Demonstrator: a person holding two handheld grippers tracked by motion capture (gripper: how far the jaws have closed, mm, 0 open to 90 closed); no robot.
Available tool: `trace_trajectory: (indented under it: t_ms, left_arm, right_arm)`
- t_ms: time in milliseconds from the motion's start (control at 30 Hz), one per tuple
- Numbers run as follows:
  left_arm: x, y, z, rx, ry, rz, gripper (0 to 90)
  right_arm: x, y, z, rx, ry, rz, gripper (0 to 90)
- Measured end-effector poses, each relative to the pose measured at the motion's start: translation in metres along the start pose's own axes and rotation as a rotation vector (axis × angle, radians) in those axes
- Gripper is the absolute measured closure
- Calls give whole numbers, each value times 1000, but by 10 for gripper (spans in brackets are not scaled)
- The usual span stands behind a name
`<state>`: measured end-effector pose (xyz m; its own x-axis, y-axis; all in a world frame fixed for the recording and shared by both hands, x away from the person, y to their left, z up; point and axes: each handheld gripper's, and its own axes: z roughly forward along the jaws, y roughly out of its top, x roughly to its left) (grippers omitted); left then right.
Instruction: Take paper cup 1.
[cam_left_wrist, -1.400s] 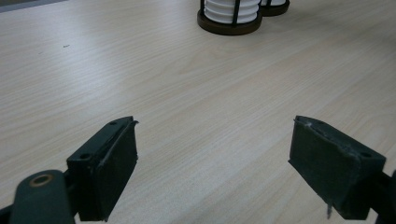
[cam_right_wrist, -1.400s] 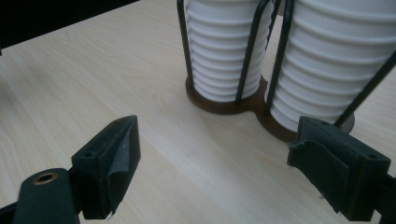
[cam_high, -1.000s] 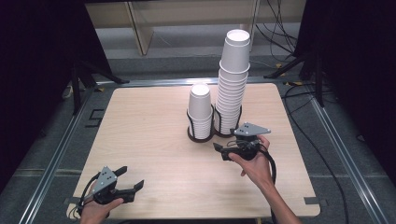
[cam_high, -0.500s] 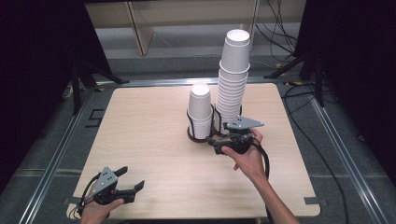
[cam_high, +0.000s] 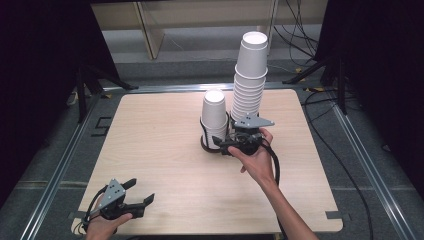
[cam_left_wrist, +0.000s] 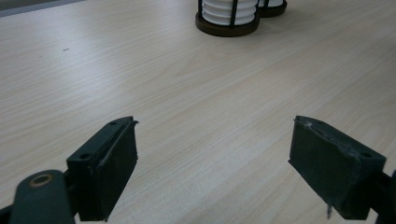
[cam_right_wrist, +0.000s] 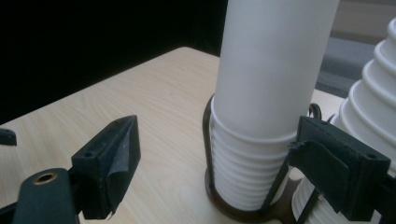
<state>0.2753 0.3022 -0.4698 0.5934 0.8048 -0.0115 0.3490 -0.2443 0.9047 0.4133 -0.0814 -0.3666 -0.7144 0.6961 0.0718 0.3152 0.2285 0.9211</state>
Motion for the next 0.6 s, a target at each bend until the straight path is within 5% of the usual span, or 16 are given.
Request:
trace_trajectory:
  t_ms: [133,600]
  left_arm:
    - [1,0,0,-2,-6,7,148]
    - [0,0,0,9,1,6,148]
  right_arm:
    - [2,5,9,1,-1,30,158]
    - [-6,20,30,-41,-91,17,158]
